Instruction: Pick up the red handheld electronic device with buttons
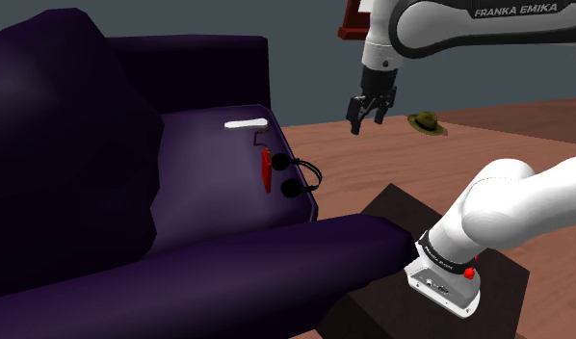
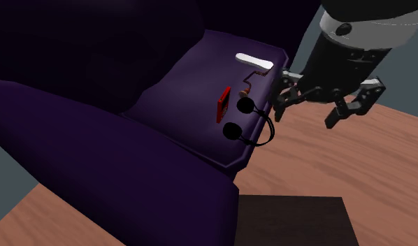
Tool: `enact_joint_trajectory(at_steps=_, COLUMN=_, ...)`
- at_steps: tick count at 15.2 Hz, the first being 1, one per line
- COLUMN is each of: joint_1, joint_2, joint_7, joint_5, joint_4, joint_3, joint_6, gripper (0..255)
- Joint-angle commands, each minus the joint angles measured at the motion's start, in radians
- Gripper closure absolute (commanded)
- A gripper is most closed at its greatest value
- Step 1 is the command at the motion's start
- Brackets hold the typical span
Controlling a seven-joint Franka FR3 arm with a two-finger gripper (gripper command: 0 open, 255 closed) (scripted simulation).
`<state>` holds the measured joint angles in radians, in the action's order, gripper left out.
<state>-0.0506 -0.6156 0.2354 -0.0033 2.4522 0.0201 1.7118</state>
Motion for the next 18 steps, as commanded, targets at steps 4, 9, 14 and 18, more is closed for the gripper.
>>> enact_joint_trajectory(at_steps=4, joint_1=-0.019, joint_2=0.142, joint_7=0.075, joint_5=0.028, joint_4=0.008, joint_3=0.05, joint_6=0.174, gripper=0)
enact_joint_trajectory(at_steps=9, joint_1=-0.031, joint_2=0.311, joint_7=0.146, joint_5=0.035, joint_4=-0.029, joint_3=0.095, joint_6=0.328, gripper=0)
enact_joint_trajectory(at_steps=14, joint_1=-0.04, joint_2=0.494, joint_7=0.223, joint_5=0.016, joint_4=-0.103, joint_3=0.131, joint_6=0.458, gripper=0)
enact_joint_trajectory(at_steps=18, joint_1=-0.051, joint_2=0.645, joint_7=0.29, joint_5=-0.017, joint_4=-0.187, joint_3=0.15, joint_6=0.539, gripper=0)
